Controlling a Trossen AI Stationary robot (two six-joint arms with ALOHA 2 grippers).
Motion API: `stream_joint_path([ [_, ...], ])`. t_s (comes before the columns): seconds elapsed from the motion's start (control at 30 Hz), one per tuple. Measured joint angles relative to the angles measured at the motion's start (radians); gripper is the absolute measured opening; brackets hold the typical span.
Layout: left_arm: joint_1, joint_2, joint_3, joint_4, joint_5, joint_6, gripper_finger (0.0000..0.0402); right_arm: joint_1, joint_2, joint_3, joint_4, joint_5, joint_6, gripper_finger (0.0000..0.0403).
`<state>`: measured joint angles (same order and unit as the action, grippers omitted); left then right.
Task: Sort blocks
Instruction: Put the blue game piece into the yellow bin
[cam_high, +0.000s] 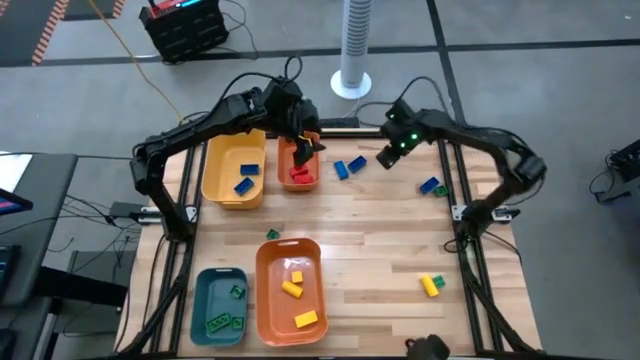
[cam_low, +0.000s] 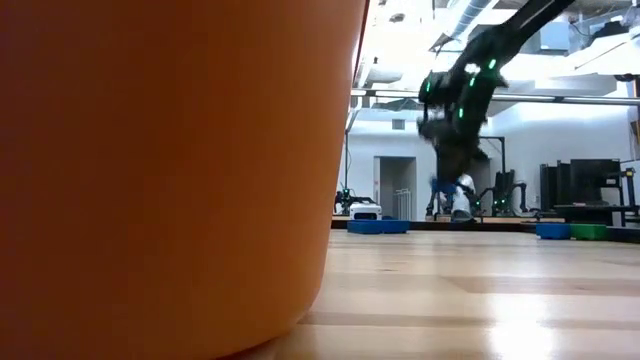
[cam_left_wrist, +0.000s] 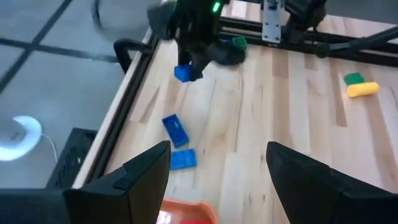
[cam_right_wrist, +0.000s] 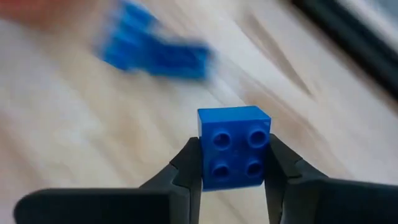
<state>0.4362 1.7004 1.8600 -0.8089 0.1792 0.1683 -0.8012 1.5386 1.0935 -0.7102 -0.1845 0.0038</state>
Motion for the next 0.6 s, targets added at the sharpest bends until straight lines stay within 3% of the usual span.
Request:
stream_joint_path([
  [0.13,-0.027,0.001,0.000,0.043,-0.003,0.076,0.0258,0.036,-0.116,0.002,0.063,-0.164,0.103,0.0116],
  [0.37,-0.043,0.003,0.000,0.155,-0.018,0.153,0.0258,0.133,-0.231,0.001,0.177,-0.282,0.193,0.0116],
  [0.6,-0.052,0.003,0.000,0.230,0.128,0.203,0.0258,0.200,-0.278,0.001,0.392,-0.489,0.305,0.0117],
])
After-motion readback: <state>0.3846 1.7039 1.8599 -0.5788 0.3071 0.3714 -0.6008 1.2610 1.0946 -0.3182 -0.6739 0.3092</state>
